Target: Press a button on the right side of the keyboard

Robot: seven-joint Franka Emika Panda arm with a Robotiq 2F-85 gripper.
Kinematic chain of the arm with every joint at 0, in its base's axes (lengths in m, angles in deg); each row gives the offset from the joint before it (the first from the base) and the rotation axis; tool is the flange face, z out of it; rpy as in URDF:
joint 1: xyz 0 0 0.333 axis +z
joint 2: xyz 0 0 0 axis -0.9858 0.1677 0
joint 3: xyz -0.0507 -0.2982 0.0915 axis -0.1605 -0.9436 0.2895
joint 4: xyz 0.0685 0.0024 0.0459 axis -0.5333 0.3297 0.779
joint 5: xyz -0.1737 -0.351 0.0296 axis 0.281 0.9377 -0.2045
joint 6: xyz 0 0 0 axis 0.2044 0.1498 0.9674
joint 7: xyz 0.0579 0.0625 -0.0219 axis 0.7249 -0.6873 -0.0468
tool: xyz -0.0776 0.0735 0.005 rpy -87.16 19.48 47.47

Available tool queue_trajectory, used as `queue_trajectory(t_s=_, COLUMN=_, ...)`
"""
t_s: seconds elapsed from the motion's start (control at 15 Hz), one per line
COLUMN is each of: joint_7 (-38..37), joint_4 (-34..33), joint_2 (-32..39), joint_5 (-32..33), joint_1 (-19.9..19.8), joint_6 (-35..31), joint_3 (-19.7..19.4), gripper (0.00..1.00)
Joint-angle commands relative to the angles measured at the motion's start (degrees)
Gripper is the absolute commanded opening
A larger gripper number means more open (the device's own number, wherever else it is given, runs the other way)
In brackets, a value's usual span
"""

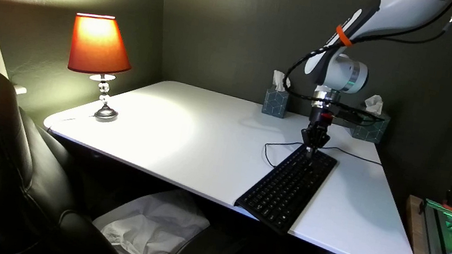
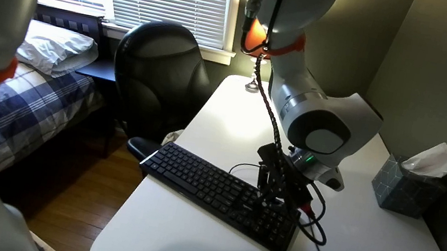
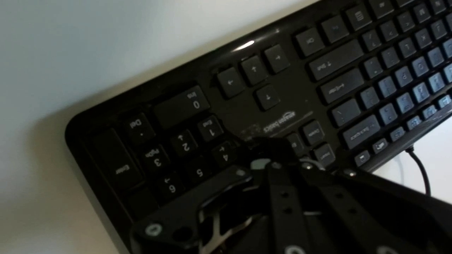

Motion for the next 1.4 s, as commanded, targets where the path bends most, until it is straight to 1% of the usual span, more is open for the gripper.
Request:
queue_trajectory(t_s=0.0, joint_7=-1.09, joint_4=-0.97, joint_2=1.78, joint_5=-1.29, joint_1=-1.22, joint_6=-1.56, joint_3=1.35, gripper=0.00)
queue_trajectory(t_s=0.6, joint_7=-2.40, joint_4=-1.40, joint_2=2.51, joint_5=-2.00, joint_1=-1.69, joint_6=-1.90, joint_3=1.80, gripper=0.00)
queue_trajectory(t_s=1.33, joint_7=-2.02, joint_4=0.31, joint_2=1.01, joint_5=-4.41, joint_1=-1.86, joint_6=-3.42, joint_3=2.00, gripper=0.00)
